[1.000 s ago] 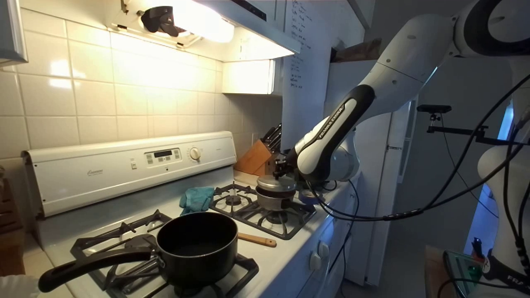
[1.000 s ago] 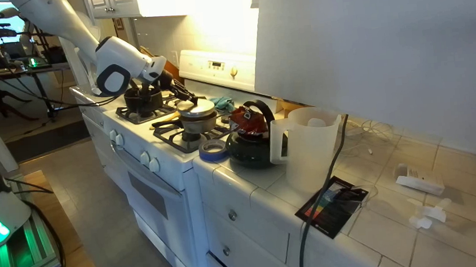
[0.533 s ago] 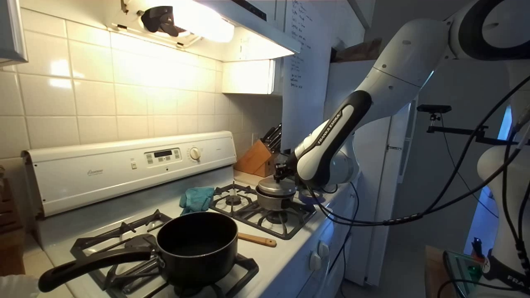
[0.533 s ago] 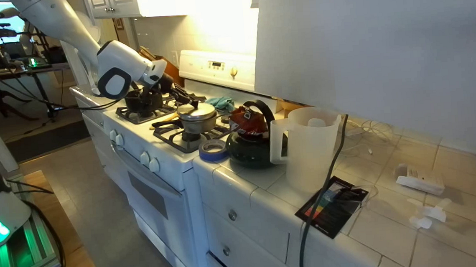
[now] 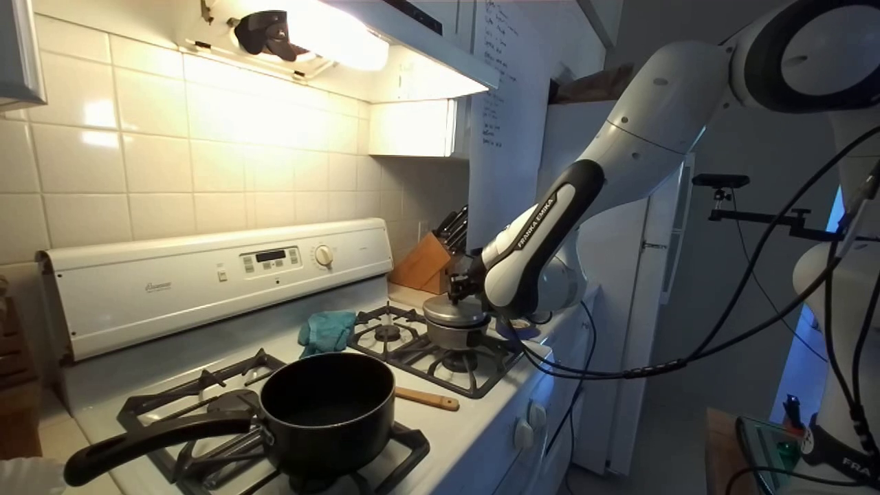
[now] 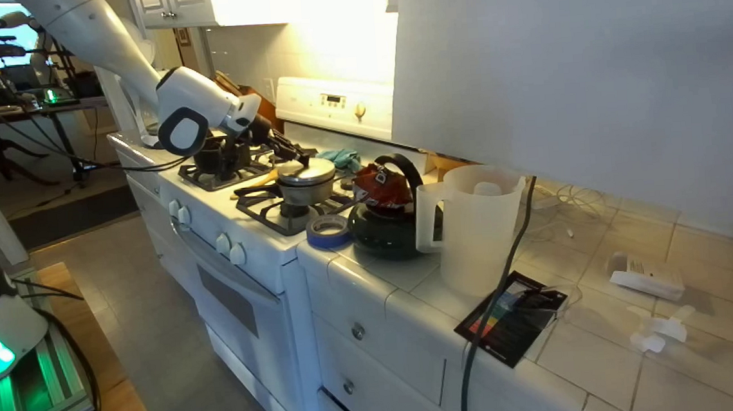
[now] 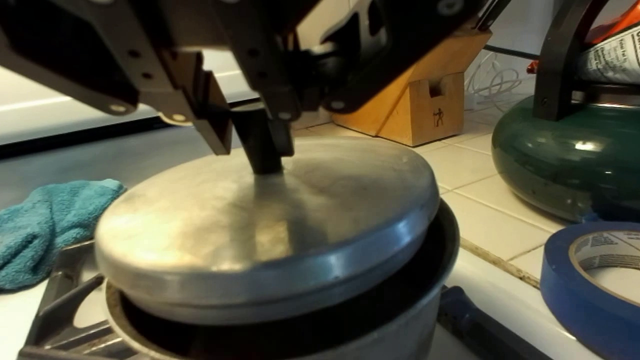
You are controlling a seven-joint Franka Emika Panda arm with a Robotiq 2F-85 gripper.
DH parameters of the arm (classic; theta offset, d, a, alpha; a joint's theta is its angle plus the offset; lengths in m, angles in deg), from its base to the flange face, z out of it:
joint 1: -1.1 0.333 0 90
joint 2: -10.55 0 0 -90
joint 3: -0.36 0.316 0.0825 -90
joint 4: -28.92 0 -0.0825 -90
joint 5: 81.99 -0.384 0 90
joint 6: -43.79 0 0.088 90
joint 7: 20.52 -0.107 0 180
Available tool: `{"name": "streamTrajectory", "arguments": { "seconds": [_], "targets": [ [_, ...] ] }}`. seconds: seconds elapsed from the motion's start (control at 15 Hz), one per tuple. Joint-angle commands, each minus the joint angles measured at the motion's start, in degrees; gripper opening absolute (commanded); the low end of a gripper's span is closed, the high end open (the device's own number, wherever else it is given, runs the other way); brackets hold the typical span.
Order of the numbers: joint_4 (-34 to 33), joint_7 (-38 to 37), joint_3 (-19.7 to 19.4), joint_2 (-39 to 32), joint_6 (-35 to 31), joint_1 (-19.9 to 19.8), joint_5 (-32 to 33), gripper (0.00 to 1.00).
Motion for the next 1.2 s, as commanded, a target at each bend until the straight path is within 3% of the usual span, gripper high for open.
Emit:
{"name": "streamTrajectory", "arguments": {
  "seconds": [0.0, 1.13],
  "targets": [
    [-1.6, -1.3, 0.8, -2.2, -0.5, -1.0, 0.0, 0.07],
    [-1.0, -0.6, -0.9, -1.8, -3.9, 2.2, -1.7, 0.07]
  ]
}}
